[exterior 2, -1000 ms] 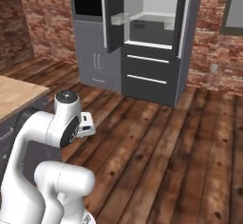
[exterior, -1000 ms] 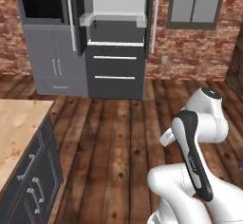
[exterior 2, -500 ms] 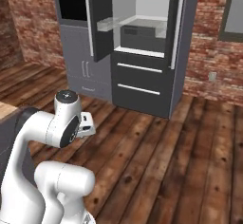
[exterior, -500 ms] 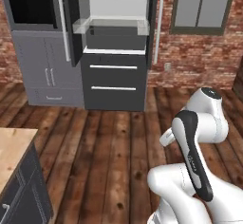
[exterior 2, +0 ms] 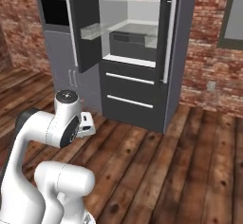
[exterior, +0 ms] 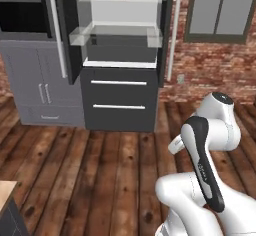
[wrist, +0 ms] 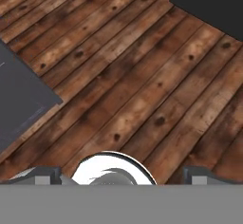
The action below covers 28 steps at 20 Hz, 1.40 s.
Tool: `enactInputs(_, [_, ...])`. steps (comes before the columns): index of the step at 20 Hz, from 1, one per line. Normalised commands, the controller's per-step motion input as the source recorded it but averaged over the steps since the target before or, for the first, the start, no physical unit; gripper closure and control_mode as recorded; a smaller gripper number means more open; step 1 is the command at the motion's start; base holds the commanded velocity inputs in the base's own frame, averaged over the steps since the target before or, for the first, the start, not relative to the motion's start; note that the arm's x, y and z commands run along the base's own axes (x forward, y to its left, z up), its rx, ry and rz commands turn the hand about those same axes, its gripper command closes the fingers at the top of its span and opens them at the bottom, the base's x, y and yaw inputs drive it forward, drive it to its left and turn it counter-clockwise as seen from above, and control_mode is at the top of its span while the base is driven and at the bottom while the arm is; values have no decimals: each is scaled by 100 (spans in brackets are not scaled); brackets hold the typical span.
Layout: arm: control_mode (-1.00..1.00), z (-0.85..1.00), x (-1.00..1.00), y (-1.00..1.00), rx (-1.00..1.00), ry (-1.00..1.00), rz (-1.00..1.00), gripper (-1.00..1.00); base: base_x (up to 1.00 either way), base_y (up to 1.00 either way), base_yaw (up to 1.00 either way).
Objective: Retrieve the sausage and cheese from the fridge and place them on the cutting board on the counter.
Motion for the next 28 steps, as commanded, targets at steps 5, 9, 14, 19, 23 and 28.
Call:
enactInputs(5, [100,0,0,0,0,0,0,-100,94,10,0])
enactInputs(9, [100,0,0,0,0,0,0,-100,94,18,0])
enactInputs(14, [100,0,0,0,0,0,0,-100,93,27,1])
enactInputs(19, [100,0,0,0,0,0,0,-100,91,35,1])
enactInputs(23, [100,0,0,0,0,0,0,-100,93,37,0])
enactInputs(28, [100,0,0,0,0,0,0,-100,93,35,-10])
